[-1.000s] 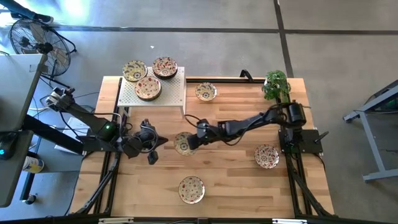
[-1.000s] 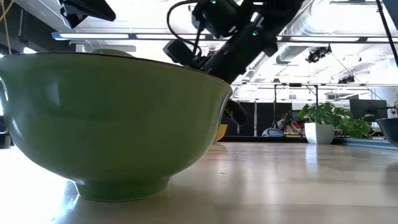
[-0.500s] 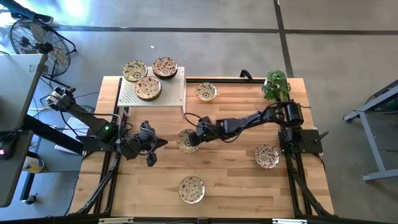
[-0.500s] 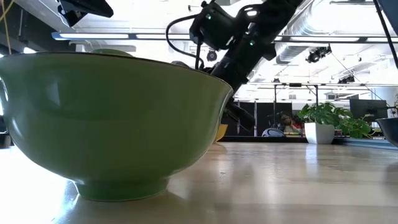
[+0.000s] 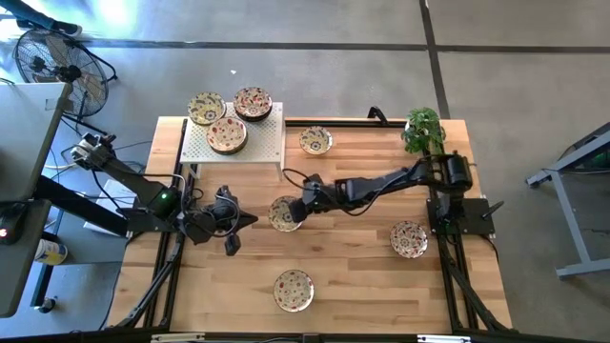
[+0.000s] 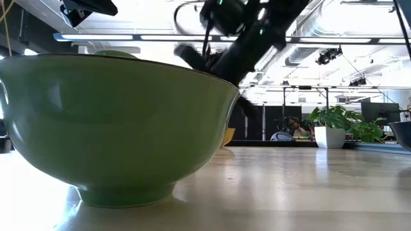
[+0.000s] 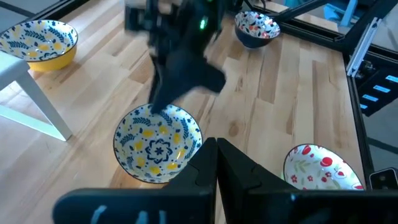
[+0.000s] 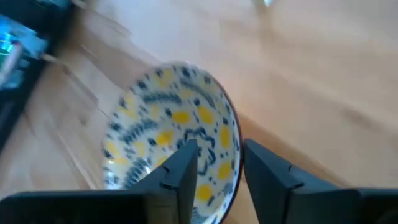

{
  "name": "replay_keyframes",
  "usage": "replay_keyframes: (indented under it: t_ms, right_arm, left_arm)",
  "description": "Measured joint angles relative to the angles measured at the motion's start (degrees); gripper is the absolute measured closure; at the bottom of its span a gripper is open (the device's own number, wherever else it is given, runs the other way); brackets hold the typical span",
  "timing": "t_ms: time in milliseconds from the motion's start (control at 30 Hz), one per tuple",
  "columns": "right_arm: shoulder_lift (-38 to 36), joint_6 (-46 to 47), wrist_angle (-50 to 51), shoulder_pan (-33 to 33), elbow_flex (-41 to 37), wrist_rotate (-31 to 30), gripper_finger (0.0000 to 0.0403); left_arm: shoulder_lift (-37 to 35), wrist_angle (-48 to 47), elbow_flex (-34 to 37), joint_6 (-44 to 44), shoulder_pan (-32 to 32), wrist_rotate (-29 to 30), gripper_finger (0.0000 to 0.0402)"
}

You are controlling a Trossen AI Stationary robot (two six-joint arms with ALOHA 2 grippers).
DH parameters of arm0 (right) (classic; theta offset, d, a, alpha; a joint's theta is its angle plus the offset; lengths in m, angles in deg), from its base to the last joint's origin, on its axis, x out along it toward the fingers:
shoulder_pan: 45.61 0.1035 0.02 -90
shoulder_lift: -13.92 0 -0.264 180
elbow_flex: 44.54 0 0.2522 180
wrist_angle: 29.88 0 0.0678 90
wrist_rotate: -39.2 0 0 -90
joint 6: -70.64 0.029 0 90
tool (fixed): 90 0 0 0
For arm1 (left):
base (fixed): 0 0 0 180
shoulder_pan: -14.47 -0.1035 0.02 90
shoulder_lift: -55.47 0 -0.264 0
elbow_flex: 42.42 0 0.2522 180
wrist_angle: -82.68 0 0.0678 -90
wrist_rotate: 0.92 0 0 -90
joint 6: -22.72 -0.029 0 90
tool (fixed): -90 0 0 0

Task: Pick & Place Mini bowls
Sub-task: Stack the yellow patterned bowl on the stacked yellow patterned bowls on the shelf

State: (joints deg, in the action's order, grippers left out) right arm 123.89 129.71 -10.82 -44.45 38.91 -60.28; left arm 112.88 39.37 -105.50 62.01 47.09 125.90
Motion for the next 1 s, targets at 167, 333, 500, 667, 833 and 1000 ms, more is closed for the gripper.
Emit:
replay_keyframes:
  t_ms: [167, 333, 500, 667, 833, 1000]
  right_arm:
    - [-6.07, -10.27, 0.85, 1.41, -0.02, -4.67, 0.0267]
    - [-12.84, -23.19, 0.43, 3.25, -1.33, -6.22, 0.0294]
    - [-19.69, -28.87, -4.88, 3.50, -10.83, -6.03, 0.0384]
    - [-28.73, -26.61, -15.84, 3.42, -25.13, -4.11, 0.0379]
    - [-38.70, -23.62, -17.19, 3.35, -35.01, -3.80, 0.0394]
    - [-47.74, -23.49, -17.13, 3.35, -41.06, -2.25, 0.0395]
  left_arm:
    - [0.02, 0.05, 0.00, 0.00, 0.00, 0.00, 0.0402]
    - [0.52, 0.09, 0.00, 0.00, 0.00, -0.42, 0.0402]
    - [3.32, -0.01, -0.35, -0.03, -0.02, -0.50, 0.0402]
    - [9.24, 0.19, -2.91, -0.24, -1.73, -0.98, 0.0401]
    - [14.04, -0.46, -5.79, 0.19, -5.28, -4.61, 0.0389]
    - [18.69, -0.70, -8.60, -1.04, -9.49, -9.45, 0.0348]
